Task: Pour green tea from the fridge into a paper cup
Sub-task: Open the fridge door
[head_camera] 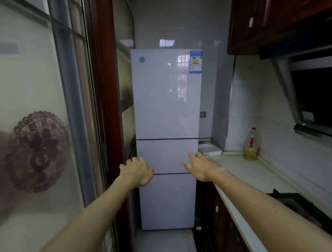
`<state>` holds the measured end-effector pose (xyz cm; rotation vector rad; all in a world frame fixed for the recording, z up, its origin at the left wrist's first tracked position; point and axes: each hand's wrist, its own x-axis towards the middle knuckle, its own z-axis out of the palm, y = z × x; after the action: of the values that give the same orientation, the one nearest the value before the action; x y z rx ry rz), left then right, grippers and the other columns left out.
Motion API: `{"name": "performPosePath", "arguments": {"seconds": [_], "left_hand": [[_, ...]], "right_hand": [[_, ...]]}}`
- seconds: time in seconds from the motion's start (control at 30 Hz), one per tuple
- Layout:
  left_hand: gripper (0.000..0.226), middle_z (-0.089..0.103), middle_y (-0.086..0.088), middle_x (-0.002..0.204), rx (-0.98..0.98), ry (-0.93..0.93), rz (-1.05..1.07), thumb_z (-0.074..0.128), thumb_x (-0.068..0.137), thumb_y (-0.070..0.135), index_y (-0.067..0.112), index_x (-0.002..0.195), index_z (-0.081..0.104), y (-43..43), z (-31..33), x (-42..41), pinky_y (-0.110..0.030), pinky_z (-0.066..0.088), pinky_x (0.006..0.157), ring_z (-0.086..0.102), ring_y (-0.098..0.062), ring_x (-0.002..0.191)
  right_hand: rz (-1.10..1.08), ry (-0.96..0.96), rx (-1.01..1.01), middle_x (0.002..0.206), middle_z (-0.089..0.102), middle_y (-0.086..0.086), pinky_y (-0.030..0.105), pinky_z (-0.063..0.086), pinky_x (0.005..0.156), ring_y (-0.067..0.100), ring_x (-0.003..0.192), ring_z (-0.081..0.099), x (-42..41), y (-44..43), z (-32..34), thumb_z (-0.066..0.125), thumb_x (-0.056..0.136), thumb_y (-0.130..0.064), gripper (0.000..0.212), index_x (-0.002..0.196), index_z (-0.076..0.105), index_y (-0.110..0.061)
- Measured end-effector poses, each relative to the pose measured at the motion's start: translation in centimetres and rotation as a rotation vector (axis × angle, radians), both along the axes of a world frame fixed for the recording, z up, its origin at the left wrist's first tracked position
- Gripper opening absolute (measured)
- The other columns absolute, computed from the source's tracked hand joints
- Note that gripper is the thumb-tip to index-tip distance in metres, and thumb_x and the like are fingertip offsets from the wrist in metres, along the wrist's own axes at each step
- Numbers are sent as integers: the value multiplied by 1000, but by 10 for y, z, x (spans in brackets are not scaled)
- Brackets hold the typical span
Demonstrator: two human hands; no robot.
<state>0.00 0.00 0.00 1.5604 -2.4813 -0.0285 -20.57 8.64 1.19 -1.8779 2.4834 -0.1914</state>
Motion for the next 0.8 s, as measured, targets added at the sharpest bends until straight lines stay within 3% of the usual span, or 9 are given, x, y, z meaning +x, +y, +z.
{"name": "performPosePath", "arguments": {"seconds": [0.43,0.8], "left_hand": [[44,51,-18,126,23,-39,-42,29,96,41,8,117,50,-147,-1,-11,-49,39,96,48,-35,114],[49,49,-18,132,-3,-37,-37,30,98,41,6,128,44,-280,26,-94,-47,39,97,47,-35,119]], "right_hand": [[-31,-15,5,155,27,12,49,34,109,34,140,28,-5,-136,5,22,104,-48,59,154,18,-16],[-43,1,5,157,25,14,49,30,113,35,142,24,-83,-269,12,21,104,-48,60,154,17,-14]]}}
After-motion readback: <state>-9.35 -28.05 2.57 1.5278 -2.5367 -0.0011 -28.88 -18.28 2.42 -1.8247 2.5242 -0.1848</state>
